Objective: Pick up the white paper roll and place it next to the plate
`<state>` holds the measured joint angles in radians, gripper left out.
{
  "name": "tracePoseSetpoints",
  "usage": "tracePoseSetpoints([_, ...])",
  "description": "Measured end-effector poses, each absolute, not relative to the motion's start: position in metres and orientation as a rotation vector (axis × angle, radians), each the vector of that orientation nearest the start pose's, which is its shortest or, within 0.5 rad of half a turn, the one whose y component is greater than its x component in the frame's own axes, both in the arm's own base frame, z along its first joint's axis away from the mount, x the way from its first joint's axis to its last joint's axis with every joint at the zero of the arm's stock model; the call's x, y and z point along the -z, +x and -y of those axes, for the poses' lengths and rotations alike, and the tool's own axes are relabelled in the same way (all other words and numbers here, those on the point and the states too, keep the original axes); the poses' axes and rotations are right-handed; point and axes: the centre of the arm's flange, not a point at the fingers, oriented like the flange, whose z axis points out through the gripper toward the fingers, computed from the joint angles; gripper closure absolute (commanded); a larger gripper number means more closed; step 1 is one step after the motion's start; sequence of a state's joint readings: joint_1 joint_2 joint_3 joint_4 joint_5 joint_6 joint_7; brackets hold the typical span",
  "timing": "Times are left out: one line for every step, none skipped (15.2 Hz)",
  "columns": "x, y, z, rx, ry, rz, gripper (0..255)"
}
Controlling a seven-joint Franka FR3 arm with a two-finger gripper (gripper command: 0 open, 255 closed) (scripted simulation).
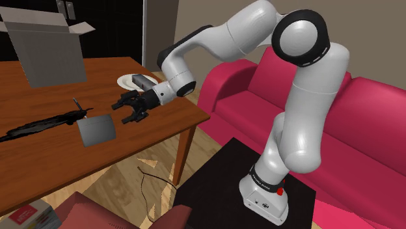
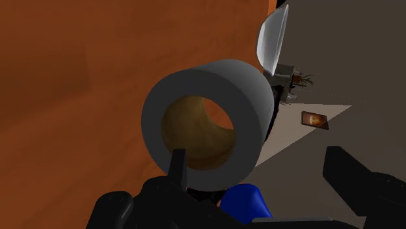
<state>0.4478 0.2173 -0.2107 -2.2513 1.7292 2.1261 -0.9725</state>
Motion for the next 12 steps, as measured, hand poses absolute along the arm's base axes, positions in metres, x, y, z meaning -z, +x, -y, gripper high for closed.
tracePoseSetpoints([-0.276,0.515,-0.174,0.253,-1.949,-0.104,0])
tracePoseSetpoints([-0.274,0.516,-0.180,0.253,-1.948,-0.103,0])
tracePoseSetpoints([-0.272,0.518,-0.184,0.253,-1.948,-0.103,0])
tracePoseSetpoints([-0.271,0.518,-0.186,0.253,-1.948,-0.103,0])
tracePoseSetpoints([-0.271,0.518,-0.187,0.253,-1.948,-0.104,0])
tracePoseSetpoints([-0.271,0.518,-0.188,0.253,-1.948,-0.104,0])
tracePoseSetpoints([-0.270,0.518,-0.188,0.253,-1.948,-0.104,0])
tracePoseSetpoints([-0.270,0.518,-0.188,0.253,-1.948,-0.104,0])
tracePoseSetpoints([-0.270,0.518,-0.188,0.253,-1.948,-0.104,0])
tracePoseSetpoints([-0.270,0.518,-0.188,0.253,-1.948,-0.104,0])
tracePoseSetpoints([-0.270,0.518,-0.188,0.253,-1.948,-0.104,255])
tracePoseSetpoints([-0.270,0.518,-0.188,0.253,-1.948,-0.104,255])
